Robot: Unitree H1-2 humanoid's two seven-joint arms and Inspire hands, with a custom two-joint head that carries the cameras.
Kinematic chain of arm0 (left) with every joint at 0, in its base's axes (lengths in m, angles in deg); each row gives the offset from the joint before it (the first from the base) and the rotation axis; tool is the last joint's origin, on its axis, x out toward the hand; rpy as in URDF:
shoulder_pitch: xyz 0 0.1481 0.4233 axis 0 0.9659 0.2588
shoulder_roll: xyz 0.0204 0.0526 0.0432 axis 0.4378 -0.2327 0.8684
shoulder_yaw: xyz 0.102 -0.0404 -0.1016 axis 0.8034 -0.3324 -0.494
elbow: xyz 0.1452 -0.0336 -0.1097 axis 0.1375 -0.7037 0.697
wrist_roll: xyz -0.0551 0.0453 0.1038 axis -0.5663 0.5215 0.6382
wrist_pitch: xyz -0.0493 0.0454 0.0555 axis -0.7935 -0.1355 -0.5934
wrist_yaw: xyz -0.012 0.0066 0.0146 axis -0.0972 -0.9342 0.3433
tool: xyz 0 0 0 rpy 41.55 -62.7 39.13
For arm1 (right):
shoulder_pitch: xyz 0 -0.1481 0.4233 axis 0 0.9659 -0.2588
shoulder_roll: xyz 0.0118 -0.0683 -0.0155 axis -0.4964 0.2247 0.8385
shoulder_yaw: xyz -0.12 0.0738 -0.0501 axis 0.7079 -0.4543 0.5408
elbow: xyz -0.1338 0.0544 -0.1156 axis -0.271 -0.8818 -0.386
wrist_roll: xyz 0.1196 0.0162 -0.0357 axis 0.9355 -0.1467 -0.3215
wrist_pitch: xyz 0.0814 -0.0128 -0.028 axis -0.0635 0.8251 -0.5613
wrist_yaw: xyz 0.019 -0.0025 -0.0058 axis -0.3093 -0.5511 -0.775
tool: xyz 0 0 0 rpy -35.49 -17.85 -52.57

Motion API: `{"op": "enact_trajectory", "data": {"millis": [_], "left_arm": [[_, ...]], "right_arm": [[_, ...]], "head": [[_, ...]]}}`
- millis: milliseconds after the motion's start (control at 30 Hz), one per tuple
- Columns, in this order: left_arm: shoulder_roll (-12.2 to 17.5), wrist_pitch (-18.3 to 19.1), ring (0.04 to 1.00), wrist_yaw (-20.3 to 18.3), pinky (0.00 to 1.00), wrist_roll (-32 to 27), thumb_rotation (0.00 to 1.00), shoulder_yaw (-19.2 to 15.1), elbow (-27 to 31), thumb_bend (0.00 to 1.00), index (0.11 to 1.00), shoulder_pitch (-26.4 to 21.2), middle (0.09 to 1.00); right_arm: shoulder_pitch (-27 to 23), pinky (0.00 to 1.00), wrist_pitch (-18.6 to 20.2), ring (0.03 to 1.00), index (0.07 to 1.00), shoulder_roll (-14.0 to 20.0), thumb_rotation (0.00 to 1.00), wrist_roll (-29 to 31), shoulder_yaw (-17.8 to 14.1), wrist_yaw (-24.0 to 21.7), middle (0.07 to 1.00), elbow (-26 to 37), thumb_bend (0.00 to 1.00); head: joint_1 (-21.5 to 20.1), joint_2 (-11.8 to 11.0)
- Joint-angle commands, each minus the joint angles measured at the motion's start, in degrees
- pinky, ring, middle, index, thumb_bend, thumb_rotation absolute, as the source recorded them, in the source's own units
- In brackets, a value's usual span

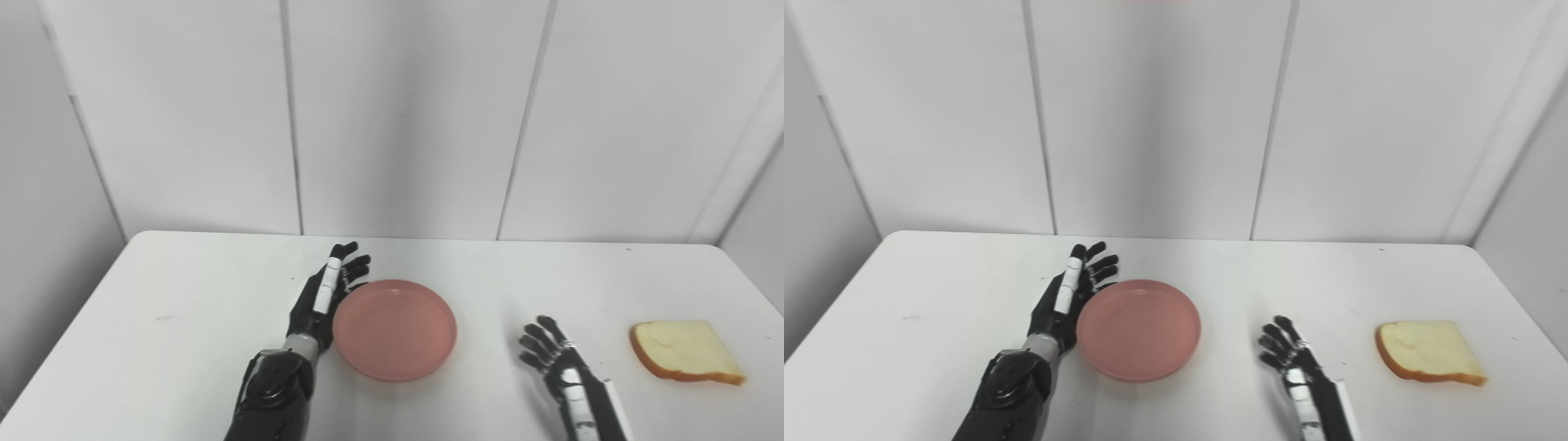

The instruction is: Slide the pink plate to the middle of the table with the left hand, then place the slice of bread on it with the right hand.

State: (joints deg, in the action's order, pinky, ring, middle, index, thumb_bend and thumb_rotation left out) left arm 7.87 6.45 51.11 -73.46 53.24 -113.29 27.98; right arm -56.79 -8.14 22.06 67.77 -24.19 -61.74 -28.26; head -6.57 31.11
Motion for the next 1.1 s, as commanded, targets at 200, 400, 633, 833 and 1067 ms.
{"op": "enact_trajectory", "data": {"millis": [200,400,633,833,1067], "left_arm": [[-0.3,6.2,0.855,-1.4,0.8,-1.8,0.86,-0.4,1.9,0.95,0.843,2.6,0.811],[0.5,6.7,0.855,-2.5,0.81,-2.1,0.85,-1.0,1.8,0.96,0.841,2.6,0.813],[1.6,6.4,0.854,-3.7,0.8,-2.7,0.85,-1.5,1.1,0.97,0.839,2.4,0.819],[2.0,6.6,0.85,-4.9,0.82,-3.9,0.83,-2.3,0.3,0.96,0.839,2.2,0.805],[2.4,6.3,0.855,-5.3,0.82,-4.3,0.81,-2.7,-0.9,0.99,0.844,1.9,0.81]], "right_arm": [[4.3,0.84,3.4,0.855,0.887,-5.9,0.92,-4.7,4.3,3.4,0.861,-1.7,0.87],[4.0,0.85,4.3,0.87,0.902,-7.4,0.94,-6.3,5.5,4.7,0.877,-1.0,0.82],[3.5,0.86,4.3,0.871,0.912,-8.0,0.96,-7.6,6.7,5.4,0.886,-1.4,0.77],[3.3,0.85,4.1,0.868,0.911,-8.5,0.96,-8.6,7.4,5.9,0.882,-1.9,0.73],[3.3,0.87,3.8,0.875,0.914,-8.4,0.96,-10.1,7.9,6.6,0.885,-1.9,0.71]], "head": [[-5.8,0.7],[-8.9,0.8],[-11.8,0.3],[-13.2,0.0],[-13.9,-0.3]]}}
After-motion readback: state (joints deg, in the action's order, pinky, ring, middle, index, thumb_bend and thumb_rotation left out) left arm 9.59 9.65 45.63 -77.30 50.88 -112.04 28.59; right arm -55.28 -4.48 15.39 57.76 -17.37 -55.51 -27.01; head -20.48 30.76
